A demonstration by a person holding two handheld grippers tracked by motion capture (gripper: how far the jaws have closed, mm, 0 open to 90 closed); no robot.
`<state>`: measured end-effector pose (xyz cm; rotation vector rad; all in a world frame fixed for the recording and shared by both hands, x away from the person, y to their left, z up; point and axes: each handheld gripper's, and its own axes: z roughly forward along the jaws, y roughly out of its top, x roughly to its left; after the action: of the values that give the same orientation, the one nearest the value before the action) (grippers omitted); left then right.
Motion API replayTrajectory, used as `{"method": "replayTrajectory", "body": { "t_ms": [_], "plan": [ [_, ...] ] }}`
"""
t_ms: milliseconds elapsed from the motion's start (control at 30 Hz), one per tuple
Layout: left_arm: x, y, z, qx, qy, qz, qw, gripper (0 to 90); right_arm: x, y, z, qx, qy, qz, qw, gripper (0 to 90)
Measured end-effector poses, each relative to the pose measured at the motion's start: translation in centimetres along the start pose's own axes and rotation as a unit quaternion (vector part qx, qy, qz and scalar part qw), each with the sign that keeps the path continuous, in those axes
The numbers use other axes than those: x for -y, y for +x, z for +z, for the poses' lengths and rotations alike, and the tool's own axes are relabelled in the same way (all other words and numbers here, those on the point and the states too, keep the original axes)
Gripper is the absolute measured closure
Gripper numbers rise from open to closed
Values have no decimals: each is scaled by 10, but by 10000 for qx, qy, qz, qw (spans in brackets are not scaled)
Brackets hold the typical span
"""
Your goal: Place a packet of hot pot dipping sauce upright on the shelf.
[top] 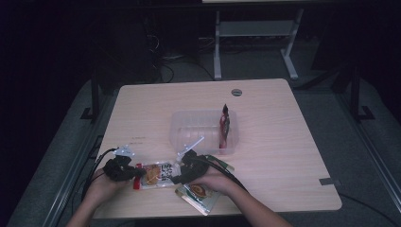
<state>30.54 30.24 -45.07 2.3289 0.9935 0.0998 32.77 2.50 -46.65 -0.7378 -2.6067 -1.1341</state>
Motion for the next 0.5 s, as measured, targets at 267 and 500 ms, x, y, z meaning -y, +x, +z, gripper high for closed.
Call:
{"method": "replayTrajectory", "body": {
  "t_ms": [267,500],
  "plan": [
    [1,0,0,-26,-42,23,10000,900,-5,-3,5,-103,-83,-110,9999,667],
    [2,-4,0,-119,-57,84,9999,900,-12,-2,1,-271,-292,-303,9987,830]
  ]
}}
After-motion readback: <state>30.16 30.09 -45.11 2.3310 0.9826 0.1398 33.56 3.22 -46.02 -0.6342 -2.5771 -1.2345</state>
